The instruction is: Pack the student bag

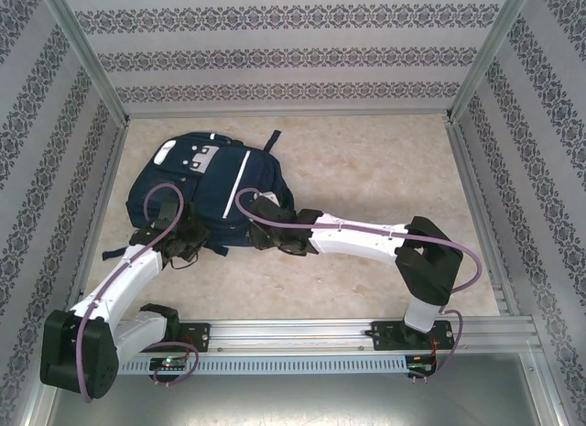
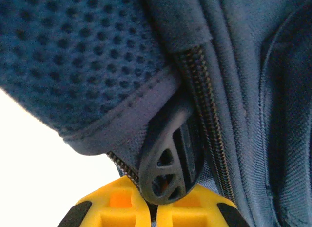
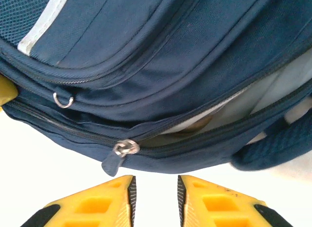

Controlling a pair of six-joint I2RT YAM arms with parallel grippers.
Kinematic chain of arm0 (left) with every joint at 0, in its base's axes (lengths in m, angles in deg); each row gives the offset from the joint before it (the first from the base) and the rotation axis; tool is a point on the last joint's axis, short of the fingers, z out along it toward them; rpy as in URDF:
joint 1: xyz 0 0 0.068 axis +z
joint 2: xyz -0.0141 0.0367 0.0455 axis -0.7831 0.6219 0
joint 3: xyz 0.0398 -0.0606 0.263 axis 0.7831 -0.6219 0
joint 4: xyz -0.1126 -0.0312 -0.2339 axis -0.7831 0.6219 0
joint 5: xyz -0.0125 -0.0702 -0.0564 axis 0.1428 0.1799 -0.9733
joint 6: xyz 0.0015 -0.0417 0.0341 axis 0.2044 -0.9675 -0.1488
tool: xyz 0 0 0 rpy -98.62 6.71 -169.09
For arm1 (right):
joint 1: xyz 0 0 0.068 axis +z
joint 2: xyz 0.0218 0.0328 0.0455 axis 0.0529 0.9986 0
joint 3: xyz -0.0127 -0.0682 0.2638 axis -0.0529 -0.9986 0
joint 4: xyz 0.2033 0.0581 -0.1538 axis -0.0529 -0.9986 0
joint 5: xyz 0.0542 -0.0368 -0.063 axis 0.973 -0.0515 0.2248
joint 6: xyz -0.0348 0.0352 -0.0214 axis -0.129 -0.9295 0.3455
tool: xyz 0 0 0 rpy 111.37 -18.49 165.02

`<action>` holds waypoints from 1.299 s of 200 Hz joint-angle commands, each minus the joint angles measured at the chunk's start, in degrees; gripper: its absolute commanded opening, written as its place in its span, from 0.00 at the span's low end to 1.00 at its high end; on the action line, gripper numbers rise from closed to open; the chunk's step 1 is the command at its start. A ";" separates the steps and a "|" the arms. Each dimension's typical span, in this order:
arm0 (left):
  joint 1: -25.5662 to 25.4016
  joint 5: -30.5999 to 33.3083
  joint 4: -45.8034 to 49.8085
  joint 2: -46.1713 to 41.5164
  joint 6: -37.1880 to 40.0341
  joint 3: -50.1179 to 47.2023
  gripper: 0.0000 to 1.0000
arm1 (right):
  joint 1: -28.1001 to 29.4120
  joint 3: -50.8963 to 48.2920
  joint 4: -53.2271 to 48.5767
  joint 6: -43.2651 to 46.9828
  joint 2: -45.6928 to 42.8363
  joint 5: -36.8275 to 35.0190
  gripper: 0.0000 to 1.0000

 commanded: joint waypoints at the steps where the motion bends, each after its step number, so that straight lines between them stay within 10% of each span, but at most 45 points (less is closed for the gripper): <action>1: -3.05 0.91 -2.17 -1.94 -2.30 1.36 0.00 | 1.22 3.31 -5.80 -6.19 1.89 -4.14 0.31; 85: -6.40 1.65 -1.63 -2.23 -2.90 1.52 0.00 | 4.25 18.17 -23.25 -10.69 12.00 -11.42 0.27; 214: -6.42 1.49 -2.13 -3.30 -4.03 0.38 0.00 | 4.86 22.45 -23.12 -12.26 15.14 -9.43 0.37; 260: -6.40 1.37 -1.87 -3.24 -3.68 0.32 0.00 | 5.12 23.96 -24.23 -13.47 16.22 -9.43 0.23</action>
